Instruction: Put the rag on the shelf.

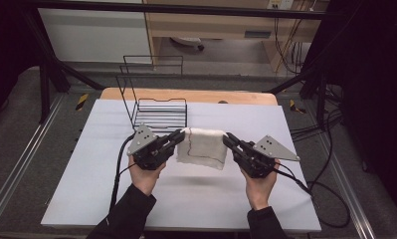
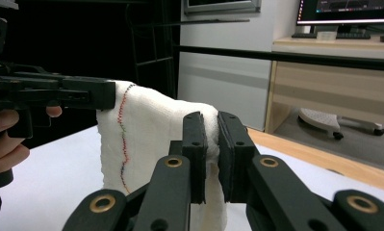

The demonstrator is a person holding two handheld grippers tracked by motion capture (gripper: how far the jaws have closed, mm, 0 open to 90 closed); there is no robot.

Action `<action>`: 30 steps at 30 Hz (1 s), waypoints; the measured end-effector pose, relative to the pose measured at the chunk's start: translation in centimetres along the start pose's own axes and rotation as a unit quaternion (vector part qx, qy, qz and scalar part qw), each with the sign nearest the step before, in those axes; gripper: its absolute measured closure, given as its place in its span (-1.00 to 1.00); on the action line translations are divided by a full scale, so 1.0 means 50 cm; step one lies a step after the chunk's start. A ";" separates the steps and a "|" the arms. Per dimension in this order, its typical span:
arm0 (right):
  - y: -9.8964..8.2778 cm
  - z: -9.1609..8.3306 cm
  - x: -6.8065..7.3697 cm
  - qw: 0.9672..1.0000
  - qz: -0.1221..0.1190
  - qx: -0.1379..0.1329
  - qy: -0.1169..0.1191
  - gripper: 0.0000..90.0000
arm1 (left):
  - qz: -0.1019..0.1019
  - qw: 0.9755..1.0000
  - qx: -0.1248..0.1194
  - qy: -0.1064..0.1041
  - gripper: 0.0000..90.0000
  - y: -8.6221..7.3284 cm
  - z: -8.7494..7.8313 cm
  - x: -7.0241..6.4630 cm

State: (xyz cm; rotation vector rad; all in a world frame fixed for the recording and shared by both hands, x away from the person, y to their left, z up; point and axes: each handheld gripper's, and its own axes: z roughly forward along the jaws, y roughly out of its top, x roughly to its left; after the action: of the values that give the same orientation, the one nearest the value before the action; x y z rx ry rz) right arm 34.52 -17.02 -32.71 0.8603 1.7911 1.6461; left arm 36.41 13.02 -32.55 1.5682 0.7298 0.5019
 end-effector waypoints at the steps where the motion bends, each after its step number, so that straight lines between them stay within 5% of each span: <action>1: 0.003 0.003 0.003 1.000 0.000 -0.002 -0.001 0.84 | -0.001 1.000 -0.002 0.002 0.84 0.002 -0.003 0.002; 30: 0.068 0.076 0.034 0.999 -0.010 -0.050 0.015 0.83 | 0.009 0.998 -0.044 0.034 0.84 0.072 -0.052 0.052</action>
State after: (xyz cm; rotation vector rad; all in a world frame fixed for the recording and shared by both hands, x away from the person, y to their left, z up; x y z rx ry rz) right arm 36.61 -13.12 -29.63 0.7759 1.7155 1.7281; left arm 37.01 16.59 -28.89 1.4820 0.7358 0.5950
